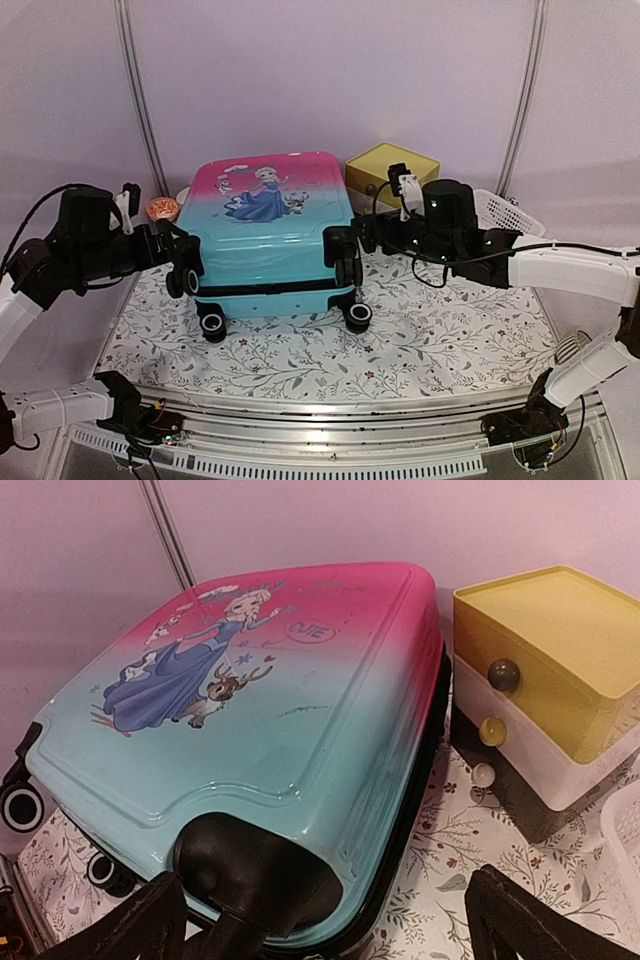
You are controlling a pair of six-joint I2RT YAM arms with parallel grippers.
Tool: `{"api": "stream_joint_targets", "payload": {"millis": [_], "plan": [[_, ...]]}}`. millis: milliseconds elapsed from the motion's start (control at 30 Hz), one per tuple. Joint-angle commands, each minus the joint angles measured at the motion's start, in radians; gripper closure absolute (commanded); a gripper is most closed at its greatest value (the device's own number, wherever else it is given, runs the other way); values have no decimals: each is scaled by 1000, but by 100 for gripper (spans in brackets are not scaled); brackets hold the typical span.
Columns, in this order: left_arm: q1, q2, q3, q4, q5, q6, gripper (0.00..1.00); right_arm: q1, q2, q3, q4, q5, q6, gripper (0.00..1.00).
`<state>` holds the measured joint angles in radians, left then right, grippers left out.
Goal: Open, take out, and arrange the luggage
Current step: Adjust the luggage at the center of the board.
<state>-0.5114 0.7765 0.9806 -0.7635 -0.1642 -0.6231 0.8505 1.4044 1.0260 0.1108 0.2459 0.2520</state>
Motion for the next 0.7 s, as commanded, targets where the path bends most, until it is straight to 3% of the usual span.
{"api": "stream_joint_targets", "payload": {"millis": [0,133,400,667], "plan": [[22,36,77,-32,29,52,2,2,68,54,-148,-58,46,1],[107,83,105,-15,72,109,2,-2,97,89,-141,-131,55,1],[444,201,75,131,375,223,5,-38,161,175,-169,-273,133,1],[530,276,56,280,456,299,2,-65,224,259,-191,-311,167,1]]}}
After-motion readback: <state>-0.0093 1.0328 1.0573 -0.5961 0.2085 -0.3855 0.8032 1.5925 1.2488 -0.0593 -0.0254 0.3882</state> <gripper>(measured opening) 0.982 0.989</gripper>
